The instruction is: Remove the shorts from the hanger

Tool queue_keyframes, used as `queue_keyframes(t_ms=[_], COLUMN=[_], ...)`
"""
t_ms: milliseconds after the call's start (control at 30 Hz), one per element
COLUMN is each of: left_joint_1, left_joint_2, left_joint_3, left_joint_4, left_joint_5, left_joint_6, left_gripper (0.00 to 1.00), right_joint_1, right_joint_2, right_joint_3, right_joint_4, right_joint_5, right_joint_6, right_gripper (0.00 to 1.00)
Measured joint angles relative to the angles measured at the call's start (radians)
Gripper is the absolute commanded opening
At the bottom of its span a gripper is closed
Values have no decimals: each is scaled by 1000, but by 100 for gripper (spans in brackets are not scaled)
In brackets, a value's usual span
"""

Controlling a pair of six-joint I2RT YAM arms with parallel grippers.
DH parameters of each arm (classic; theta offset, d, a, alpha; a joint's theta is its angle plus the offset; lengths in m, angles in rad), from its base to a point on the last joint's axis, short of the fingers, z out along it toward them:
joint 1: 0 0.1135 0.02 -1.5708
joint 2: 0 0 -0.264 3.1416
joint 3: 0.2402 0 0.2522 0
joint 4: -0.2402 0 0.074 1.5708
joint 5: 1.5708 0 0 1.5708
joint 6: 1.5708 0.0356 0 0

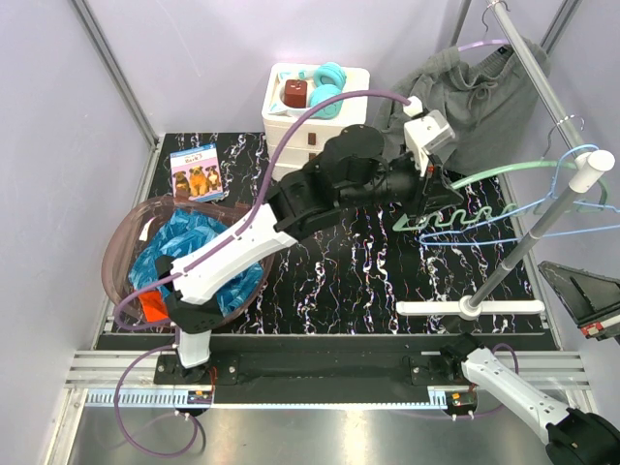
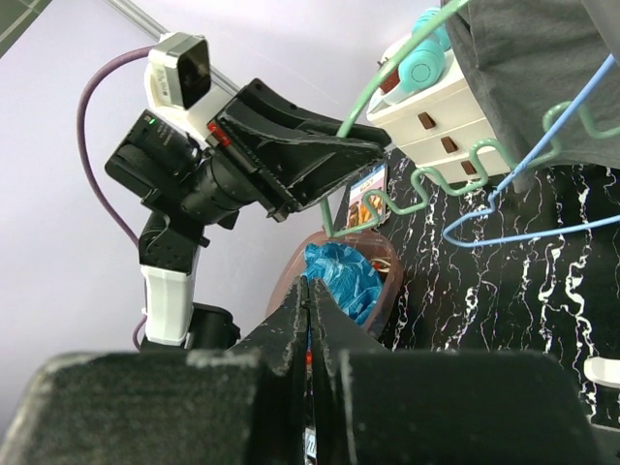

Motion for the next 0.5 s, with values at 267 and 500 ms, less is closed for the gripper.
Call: queue_keyframes(t_ms=[267, 500], left_joint_1=[-8, -24], left_joint_2=[45, 58], left_joint_3=[0, -6], left_joint_4=[10, 23], left_joint_5=[0, 0], left_joint_6=[-23, -28], left_gripper=[0, 0], right_joint_1=[0, 0], right_joint_2=[-18, -25], right_joint_3=[-10, -45], right_joint_4=[-6, 0], right_joint_5=[-3, -13], right_joint_6=[-1, -5], right_gripper=[0, 0])
